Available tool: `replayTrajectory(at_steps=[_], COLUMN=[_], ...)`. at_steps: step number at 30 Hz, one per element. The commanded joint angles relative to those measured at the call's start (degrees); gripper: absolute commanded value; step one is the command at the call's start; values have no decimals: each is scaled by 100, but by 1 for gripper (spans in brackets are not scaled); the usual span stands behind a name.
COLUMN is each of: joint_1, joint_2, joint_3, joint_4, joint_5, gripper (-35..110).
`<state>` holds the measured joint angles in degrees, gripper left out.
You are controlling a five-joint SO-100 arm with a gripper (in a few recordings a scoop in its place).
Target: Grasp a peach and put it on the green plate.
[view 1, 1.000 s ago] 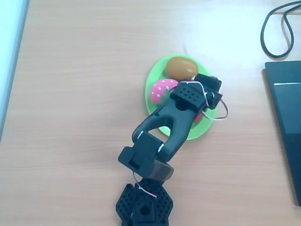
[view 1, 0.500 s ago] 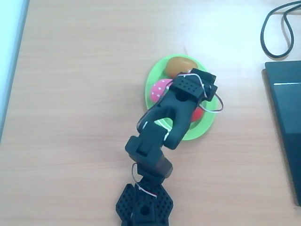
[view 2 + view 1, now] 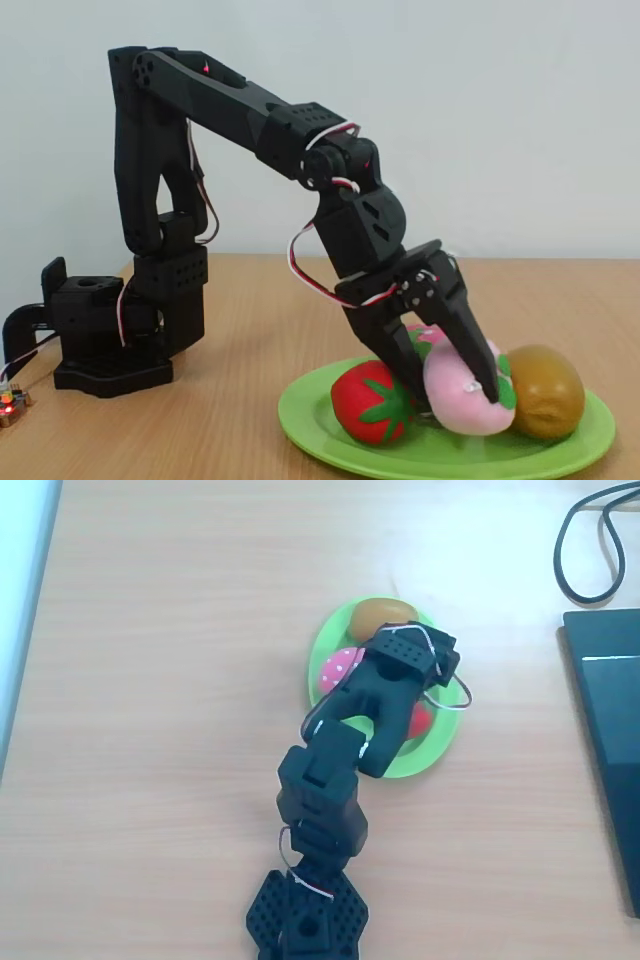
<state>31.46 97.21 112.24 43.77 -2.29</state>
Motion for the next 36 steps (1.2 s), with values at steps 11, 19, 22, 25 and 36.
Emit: replayTrajectory(at_steps=[11, 19, 22, 25, 36], joint_1=[53, 88, 88, 88, 44], joint_2=[-149, -158, -105, -44, 343], joint_3=[-158, -79, -26, 0, 369], joint_4=[246, 255, 255, 264, 308], joint_5=[-44, -53, -53, -53, -44], gripper=[18, 23, 25, 26, 30])
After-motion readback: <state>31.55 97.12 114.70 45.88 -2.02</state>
